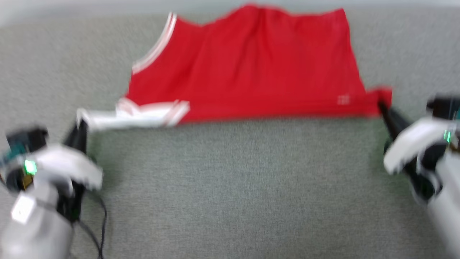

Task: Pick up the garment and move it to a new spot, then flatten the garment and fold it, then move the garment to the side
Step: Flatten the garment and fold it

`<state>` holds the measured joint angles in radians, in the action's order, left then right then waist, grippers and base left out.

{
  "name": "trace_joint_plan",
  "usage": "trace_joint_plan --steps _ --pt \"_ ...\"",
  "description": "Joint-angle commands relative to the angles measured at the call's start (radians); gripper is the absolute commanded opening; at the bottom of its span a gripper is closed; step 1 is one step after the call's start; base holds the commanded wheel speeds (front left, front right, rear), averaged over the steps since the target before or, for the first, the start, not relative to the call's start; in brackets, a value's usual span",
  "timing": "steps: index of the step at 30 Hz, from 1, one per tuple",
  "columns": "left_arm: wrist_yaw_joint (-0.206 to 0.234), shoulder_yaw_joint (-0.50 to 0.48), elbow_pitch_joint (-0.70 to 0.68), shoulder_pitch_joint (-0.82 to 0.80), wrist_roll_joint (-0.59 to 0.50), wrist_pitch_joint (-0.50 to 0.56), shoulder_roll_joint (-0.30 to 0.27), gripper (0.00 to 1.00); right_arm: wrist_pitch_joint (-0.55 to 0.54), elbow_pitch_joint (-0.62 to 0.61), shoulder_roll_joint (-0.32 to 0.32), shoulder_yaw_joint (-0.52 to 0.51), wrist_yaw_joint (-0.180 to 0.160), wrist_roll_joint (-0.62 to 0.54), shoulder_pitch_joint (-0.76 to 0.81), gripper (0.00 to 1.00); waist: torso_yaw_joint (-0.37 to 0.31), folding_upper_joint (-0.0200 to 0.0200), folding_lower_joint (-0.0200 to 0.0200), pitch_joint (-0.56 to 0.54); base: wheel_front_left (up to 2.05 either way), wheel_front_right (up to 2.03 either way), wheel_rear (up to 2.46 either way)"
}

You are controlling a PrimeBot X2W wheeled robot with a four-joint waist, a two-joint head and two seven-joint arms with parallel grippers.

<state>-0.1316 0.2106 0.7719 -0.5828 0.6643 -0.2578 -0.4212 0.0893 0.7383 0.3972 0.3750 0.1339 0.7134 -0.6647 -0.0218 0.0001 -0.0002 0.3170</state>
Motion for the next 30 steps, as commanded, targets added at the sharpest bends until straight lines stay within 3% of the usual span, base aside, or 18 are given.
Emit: trace_joint_plan --steps 1,9,17,24,30 --pt "0.015 -0.023 -0.006 0.051 0.009 -0.005 -0.021 0.0 0.013 0.003 0.026 -0.014 -0.006 0.01 0.044 0.0 0.006 -0.0001 0.0002 -0.061 0.0 0.0 0.0" --pt "0.068 -0.041 -0.125 0.347 0.04 0.003 0.001 0.0 0.031 -0.061 0.02 -0.065 -0.009 -0.015 0.295 0.0 0.013 -0.0001 0.0002 -0.177 0.0 0.0 0.0" --pt "0.126 -0.053 -0.269 0.589 0.087 0.071 0.002 0.0 0.002 -0.207 -0.029 -0.223 -0.009 -0.085 0.576 0.0 0.03 -0.0001 0.0002 -0.243 0.0 0.0 0.0" --pt "0.181 -0.066 -0.415 0.719 0.116 0.135 -0.011 0.0 -0.116 -0.417 -0.125 -0.414 -0.009 -0.211 0.783 0.0 0.046 -0.0001 0.0002 -0.269 0.0 0.0 0.0" --pt "0.209 -0.042 -0.539 0.7 0.099 0.188 -0.02 0.0 -0.246 -0.604 -0.211 -0.496 -0.008 -0.313 0.832 0.0 0.054 -0.0001 0.0002 -0.257 0.0 0.0 0.0"
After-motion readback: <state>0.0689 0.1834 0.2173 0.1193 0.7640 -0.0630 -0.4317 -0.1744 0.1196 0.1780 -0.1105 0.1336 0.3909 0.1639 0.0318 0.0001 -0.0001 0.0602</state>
